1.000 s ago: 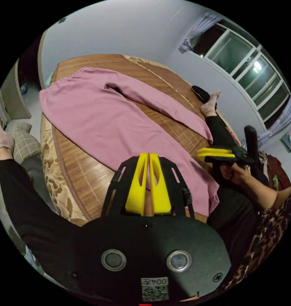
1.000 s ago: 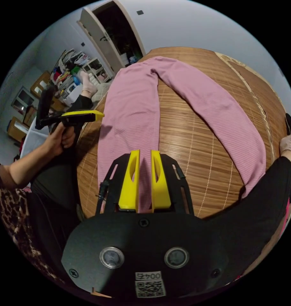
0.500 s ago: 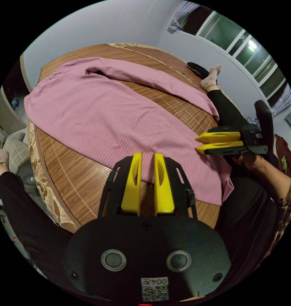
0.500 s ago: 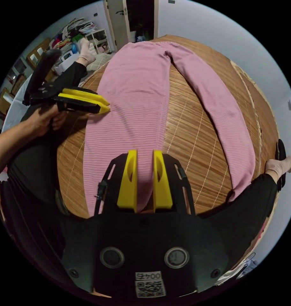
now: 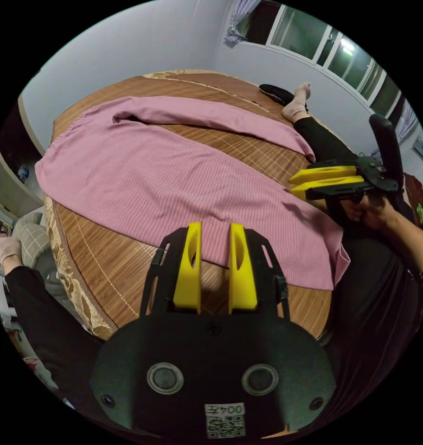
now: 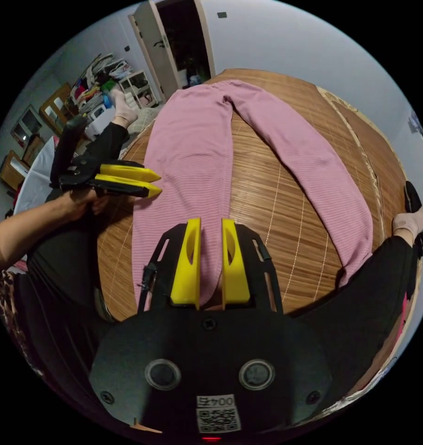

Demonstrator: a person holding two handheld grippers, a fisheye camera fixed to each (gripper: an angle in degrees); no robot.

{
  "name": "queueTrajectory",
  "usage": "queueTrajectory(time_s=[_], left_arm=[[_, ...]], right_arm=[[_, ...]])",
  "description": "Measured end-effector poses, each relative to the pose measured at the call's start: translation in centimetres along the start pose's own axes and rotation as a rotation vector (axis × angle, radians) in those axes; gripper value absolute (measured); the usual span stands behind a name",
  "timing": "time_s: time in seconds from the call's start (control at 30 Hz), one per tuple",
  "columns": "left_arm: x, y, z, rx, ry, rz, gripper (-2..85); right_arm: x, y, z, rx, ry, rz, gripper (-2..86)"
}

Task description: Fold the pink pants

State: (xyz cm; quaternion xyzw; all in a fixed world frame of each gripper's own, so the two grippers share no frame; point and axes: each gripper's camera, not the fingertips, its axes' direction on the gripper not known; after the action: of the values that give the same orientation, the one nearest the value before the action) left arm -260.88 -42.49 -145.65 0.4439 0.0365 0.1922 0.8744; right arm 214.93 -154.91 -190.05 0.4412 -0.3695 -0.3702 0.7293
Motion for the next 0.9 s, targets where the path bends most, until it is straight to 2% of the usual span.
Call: queueTrajectory(time_s=[0.27,0.7,0.9], left_arm=[[0.2,1.5,1.9,0.029,-0.007,0.008,8.0],[1.7,2.6,4.5,0.026,-0.061,0.062,9.1],[1.7,2.6,5.3,0.025,-0.063,0.060,8.9]], right_arm=[[1.6,-0.1,0.0,0.005,-0.073,0.068,7.8],[1.8,-1.1,-0.7,-0.007,-0.096,0.038,8.7],[0.8,-2.1,-0.1,-0.109,0.001,-0.009,9.6]])
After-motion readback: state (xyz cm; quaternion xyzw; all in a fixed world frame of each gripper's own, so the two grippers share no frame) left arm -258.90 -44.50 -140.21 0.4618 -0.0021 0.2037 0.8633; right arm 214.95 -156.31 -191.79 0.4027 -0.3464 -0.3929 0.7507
